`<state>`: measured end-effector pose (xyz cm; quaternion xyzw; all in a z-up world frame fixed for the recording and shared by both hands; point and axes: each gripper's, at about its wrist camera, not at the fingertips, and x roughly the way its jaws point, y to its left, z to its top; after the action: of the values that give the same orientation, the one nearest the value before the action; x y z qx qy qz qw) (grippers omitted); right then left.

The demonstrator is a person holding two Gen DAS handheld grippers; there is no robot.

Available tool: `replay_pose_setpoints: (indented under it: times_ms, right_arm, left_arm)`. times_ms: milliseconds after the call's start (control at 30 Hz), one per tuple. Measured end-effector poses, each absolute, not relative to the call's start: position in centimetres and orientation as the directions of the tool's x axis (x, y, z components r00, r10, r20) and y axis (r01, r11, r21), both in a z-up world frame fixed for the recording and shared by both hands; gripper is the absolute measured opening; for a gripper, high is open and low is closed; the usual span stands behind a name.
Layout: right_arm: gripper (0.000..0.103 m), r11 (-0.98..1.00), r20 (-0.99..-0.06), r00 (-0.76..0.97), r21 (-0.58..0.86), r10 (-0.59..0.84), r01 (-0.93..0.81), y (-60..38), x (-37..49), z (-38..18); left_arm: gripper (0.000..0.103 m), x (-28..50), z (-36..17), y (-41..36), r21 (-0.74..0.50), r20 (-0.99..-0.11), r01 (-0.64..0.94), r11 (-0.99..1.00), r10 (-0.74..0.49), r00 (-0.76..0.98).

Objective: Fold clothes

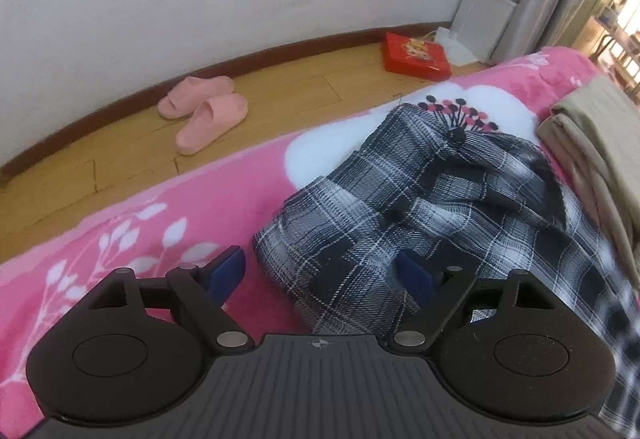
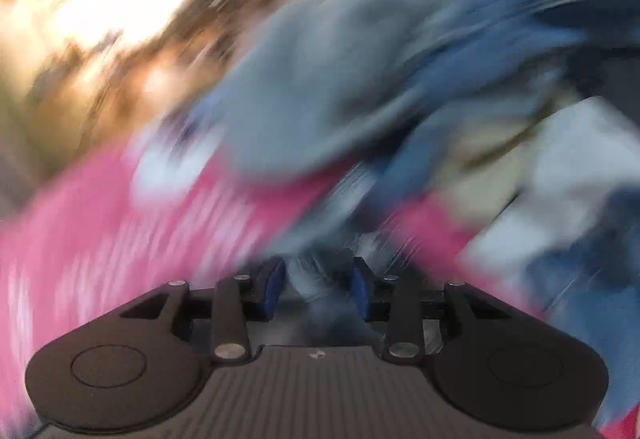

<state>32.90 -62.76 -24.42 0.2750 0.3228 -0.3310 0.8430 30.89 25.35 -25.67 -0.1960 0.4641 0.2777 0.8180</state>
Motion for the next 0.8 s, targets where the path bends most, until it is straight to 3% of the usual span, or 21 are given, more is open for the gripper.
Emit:
replay_pose_setpoints:
  times_ms: [133,367,467,667,800]
  right_arm:
    - [0.040,0.614,-0.674,0.630,0.322,-0.387,0.721,-65.1,31.1,-21.5]
    - [0.039,0.890,-0.806,0.590,0.236,-0.044,0.389,-58.1,32.7,-24.9]
    - [0.038,0.906,-0.824,0.561,0.176,-0.079,0.386,-58.2,35.0,-27.1]
    - [0.039,0.787,-0.757,0.573,0.129,-0.316,0.604,-64.8,37.1,-25.3]
    - [0.040,0.773,-0.722,0.641,0.242,-0.260,0.586,-66.4,33.0,-22.4]
  left_arm:
    - [0.084,31.5,-25.4,24.8,-0.018,-0.865,-0.633,0.774,0.305,0.398]
    - [0.084,31.8,-24.9,24.1,0.042,-0.862,-0.642,0.766,0.353,0.364]
    - [0.084,31.6,-24.6,23.8,0.077,-0.857,-0.638,0.766,0.378,0.350]
    - [0.084,31.5,-23.9,24.1,0.095,-0.852,-0.656,0.749,0.402,0.335]
    - [0.084,31.5,-24.0,24.4,0.087,-0.854,-0.668,0.739,0.401,0.331]
